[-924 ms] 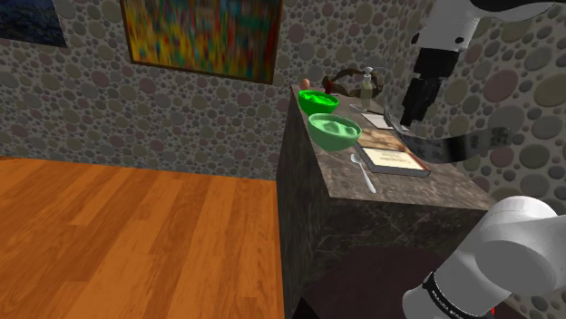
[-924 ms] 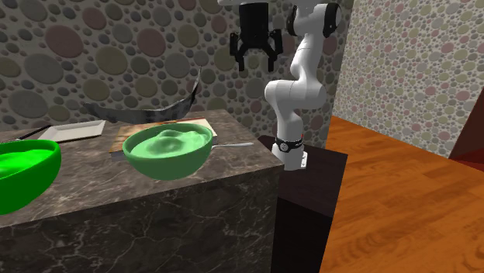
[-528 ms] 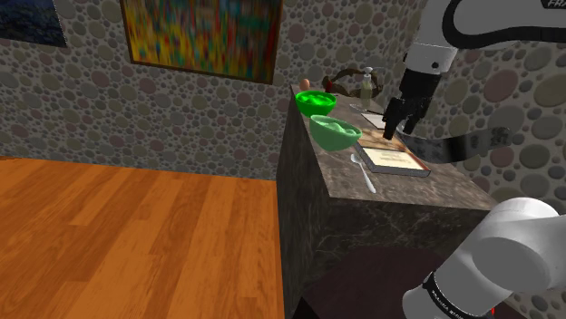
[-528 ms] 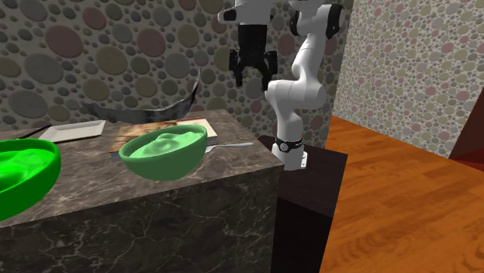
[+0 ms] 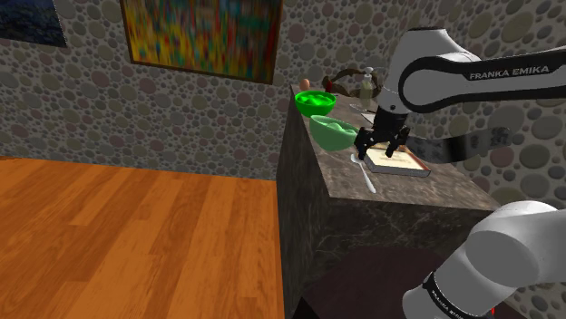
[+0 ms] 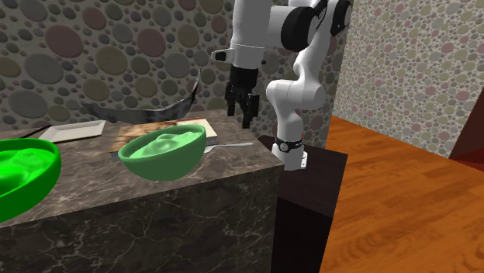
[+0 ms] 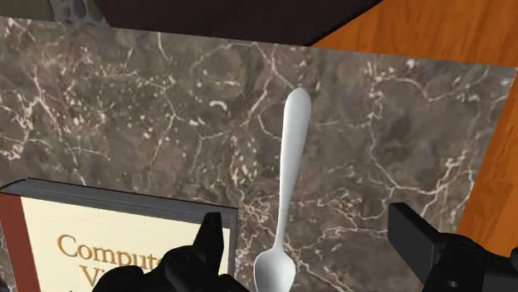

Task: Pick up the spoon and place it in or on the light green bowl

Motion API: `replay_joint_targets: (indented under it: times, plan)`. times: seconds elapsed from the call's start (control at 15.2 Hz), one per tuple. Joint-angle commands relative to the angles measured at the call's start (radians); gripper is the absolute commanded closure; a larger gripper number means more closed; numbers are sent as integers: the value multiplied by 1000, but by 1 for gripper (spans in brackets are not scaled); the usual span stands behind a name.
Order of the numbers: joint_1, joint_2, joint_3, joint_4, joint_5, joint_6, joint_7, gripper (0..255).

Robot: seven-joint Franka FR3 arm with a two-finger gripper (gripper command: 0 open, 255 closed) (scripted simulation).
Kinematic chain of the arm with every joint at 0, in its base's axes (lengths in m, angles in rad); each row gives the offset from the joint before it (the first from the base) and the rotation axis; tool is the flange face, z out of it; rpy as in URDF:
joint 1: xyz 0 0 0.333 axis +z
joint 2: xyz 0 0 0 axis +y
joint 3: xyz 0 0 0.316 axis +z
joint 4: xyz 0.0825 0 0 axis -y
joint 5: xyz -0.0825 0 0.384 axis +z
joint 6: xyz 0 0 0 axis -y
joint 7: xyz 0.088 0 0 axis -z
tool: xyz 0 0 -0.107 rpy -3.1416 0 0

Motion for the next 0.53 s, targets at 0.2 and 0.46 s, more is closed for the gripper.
replay_joint_targets:
  times: [0.2,0.46]
  plan:
    - [-70,84,52,-63,-43,176,167,0]
    - [-80,116,51,-97,-55,242,173,0]
